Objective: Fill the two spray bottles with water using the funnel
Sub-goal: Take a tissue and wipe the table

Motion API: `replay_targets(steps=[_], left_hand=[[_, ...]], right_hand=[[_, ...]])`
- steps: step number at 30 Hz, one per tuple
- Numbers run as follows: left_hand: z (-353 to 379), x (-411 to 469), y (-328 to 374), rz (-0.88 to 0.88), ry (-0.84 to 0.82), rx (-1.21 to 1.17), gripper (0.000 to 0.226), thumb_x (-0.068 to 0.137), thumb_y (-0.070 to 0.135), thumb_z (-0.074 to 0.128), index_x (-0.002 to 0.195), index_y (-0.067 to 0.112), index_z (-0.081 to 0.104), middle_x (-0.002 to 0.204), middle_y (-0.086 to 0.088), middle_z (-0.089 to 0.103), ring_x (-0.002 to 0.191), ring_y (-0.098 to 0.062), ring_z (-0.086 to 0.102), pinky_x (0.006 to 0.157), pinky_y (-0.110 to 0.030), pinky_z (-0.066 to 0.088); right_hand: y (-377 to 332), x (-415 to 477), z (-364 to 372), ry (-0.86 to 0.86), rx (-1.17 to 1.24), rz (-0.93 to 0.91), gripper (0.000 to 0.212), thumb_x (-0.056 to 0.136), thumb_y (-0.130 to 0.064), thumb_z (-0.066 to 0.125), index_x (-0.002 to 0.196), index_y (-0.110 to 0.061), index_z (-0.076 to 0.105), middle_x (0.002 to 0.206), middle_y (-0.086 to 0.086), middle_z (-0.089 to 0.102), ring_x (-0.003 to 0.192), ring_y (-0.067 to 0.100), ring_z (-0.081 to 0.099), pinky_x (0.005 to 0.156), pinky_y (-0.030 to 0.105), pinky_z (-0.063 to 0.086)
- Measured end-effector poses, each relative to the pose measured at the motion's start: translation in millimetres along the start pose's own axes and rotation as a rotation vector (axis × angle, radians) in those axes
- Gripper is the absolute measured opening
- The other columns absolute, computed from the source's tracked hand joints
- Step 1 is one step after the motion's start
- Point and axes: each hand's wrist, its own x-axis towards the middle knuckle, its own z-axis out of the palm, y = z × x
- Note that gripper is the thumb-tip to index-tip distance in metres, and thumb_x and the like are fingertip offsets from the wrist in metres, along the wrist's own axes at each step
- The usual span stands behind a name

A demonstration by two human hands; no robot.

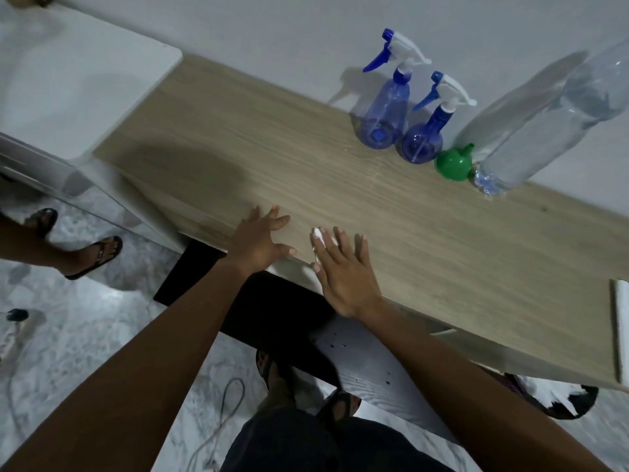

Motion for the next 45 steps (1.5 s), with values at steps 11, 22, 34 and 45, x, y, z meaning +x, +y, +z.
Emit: replay_targets(steps=[11,22,34,45], left_hand=[[-34.1,2.0,-36.1,-0.095,0.133,0.031,0.095,0.077,0.056,0.078,0.154,0.019,0.036,0.165,0.001,0.026,0.154,-0.026,0.017,0.122,-0.040,0.021],[-51.4,49.7,-4.1,0.115,0.094,0.234,0.080,0.081,0.060,0.070,0.148,0.024,0.046,0.161,0.003,0.034,0.152,-0.025,0.018,0.121,-0.038,0.022],[-35.7,107.3,64.1,0.283,-0.127,0.448,0.089,0.081,0.067,0.065,0.154,0.030,0.032,0.167,-0.002,0.018,0.153,-0.033,0.011,0.120,-0.051,0.025],[-36.2,108.0,73.9,0.252,-0.142,0.436,0.090,0.078,0.064,0.070,0.154,0.029,0.034,0.166,-0.004,0.018,0.152,-0.037,0.012,0.120,-0.050,0.027]], right_hand=[[-21.0,141.5,-26.3,-0.043,-0.052,-0.014,0.058,0.108,-0.037,0.022,0.163,-0.023,0.009,0.171,-0.005,0.012,0.157,0.032,0.003,0.122,0.060,0.001],[55.6,172.9,-58.3,-0.007,-0.118,0.134,0.058,0.108,-0.043,0.020,0.163,-0.028,0.007,0.170,-0.006,0.012,0.157,0.032,0.007,0.123,0.055,0.003],[111.9,127.4,-62.7,0.066,-0.078,0.571,0.058,0.107,-0.042,0.023,0.162,-0.024,0.014,0.168,-0.004,0.021,0.144,0.031,0.028,0.113,0.053,0.023],[103.3,110.4,-59.9,0.040,-0.013,0.502,0.059,0.108,-0.041,0.023,0.163,-0.023,0.009,0.170,-0.002,0.015,0.156,0.033,0.012,0.122,0.053,0.010]])
